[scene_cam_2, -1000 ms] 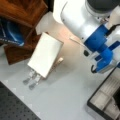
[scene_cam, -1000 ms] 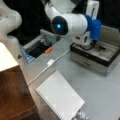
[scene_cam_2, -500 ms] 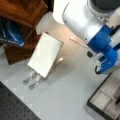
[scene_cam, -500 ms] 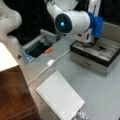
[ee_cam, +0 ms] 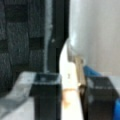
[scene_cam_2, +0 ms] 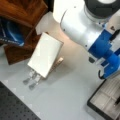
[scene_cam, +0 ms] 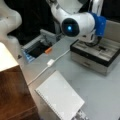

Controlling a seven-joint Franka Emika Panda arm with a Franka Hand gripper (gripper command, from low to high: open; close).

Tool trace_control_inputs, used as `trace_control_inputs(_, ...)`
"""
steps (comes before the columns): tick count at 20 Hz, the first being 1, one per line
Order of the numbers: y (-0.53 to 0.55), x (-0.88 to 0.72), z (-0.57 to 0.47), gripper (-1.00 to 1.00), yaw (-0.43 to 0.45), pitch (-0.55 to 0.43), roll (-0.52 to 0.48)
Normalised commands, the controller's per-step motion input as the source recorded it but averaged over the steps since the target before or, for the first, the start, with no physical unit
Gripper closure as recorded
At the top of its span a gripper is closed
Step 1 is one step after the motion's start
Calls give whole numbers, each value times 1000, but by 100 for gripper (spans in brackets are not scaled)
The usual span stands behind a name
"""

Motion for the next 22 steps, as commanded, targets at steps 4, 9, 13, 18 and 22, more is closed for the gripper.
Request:
trace_control_inputs(4, 1000, -562, -33, 100, -224, -61, -244)
trace_control_inputs(9, 1000, -526, -58, 100, -259, -68, -273)
trace_control_inputs(13, 1000, -507, -80, 100, -269, -57, -313)
trace_control_inputs(18, 1000, -517, -124, -100, -257, -51, -320)
trace_control_inputs(22, 993, -402, -114, -100, -296, -80, -262)
